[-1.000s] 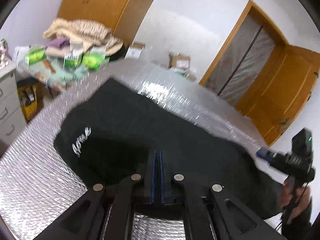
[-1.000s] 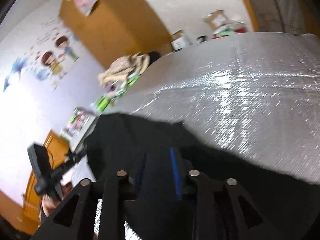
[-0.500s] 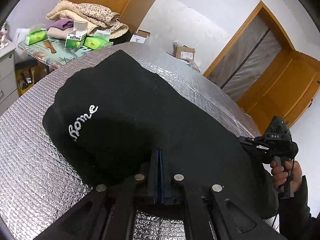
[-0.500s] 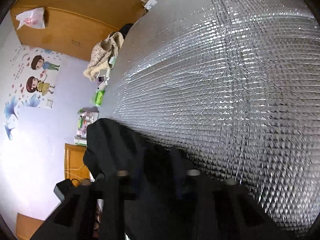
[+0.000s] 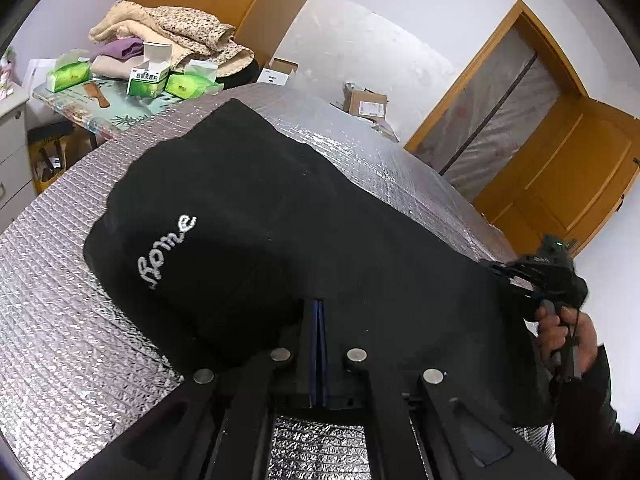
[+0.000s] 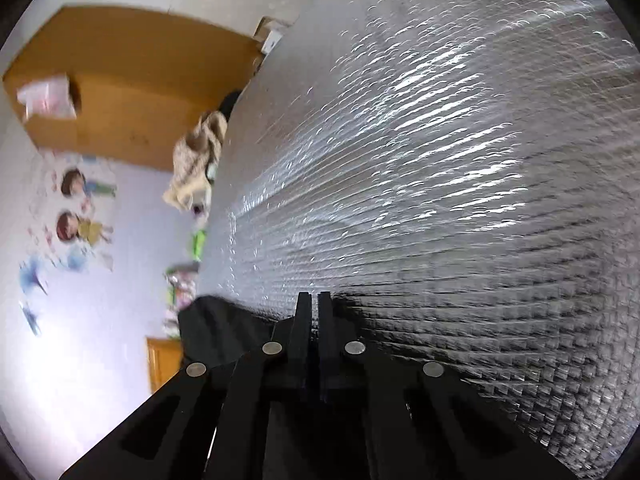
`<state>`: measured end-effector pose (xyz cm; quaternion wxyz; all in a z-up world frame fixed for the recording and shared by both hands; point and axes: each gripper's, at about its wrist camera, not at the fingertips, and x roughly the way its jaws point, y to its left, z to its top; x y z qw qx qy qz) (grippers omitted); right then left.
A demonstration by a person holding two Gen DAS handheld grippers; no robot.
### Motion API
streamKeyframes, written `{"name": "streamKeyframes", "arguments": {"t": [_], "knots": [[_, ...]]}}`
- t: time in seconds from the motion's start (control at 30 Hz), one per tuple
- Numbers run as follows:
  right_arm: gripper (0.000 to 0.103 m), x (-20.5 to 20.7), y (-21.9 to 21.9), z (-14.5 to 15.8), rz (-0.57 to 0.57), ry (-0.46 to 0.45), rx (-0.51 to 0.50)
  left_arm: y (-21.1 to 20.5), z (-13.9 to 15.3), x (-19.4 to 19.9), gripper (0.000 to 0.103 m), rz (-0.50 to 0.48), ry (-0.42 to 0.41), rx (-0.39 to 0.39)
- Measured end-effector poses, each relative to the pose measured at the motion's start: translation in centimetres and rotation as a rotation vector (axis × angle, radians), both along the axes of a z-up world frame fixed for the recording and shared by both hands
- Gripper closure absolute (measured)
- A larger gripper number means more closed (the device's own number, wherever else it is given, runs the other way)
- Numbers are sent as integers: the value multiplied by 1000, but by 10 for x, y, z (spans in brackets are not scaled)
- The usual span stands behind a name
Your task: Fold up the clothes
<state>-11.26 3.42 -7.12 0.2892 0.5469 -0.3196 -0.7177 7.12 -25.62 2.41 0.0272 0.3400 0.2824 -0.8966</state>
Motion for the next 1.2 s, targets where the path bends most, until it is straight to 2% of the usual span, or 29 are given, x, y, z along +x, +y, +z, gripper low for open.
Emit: {"name": "streamKeyframes", "arguments": {"t": [0.07, 0.17, 0.2, 0.27, 0.33, 0.37, 0.43, 0.53, 0.63, 0.7, 0.73, 0.77, 0.93, 1.1, 1.13, 1.17, 1.2], "knots": [[94, 11, 9, 17, -5, 71, 17, -2, 6, 3, 101, 12, 10, -39], [94, 34, 19, 38, 31, 146, -12, -15, 15, 9, 101, 54, 34, -84], [93, 44, 19, 40, 57, 158, -14, -21, 12, 7, 101, 68, 16, -88], [93, 58, 14, 33, 114, 146, -12, -31, 8, 5, 102, 80, -2, -80], [95, 64, 18, 18, 125, 109, 29, -37, 5, 4, 102, 76, 2, -55], [103, 62, 25, 9, 101, 82, 30, -35, 7, 3, 102, 70, -2, -92], [103, 54, 50, 3, -11, 50, -32, -33, 8, 4, 102, 66, -5, -108], [97, 47, 79, 7, -136, 46, -60, -33, 8, 4, 102, 64, -7, -115], [92, 53, 93, 25, -136, 105, -44, -31, 12, 7, 102, 84, -11, -120], [83, 61, 96, 38, -101, 168, 9, -27, 16, 10, 101, 87, -7, -119], [72, 65, 98, 44, -82, 204, 50, -25, 18, 10, 101, 81, -2, -116], [68, 68, 99, 48, -54, 237, 97, -17, 23, 10, 101, 58, 11, -112], [66, 76, 91, 48, 115, 344, 349, 38, 46, 1, 101, -115, 88, -123], [67, 80, 76, 41, 210, 409, 454, 111, 46, -16, 101, -341, 108, -147], [73, 81, 76, 40, 217, 423, 470, 122, 42, -19, 101, -374, 95, -149], [87, 82, 76, 40, 222, 435, 491, 132, 36, -22, 101, -407, 79, -144], [96, 83, 75, 39, 226, 447, 513, 140, 29, -25, 101, -443, 59, -138]]}}
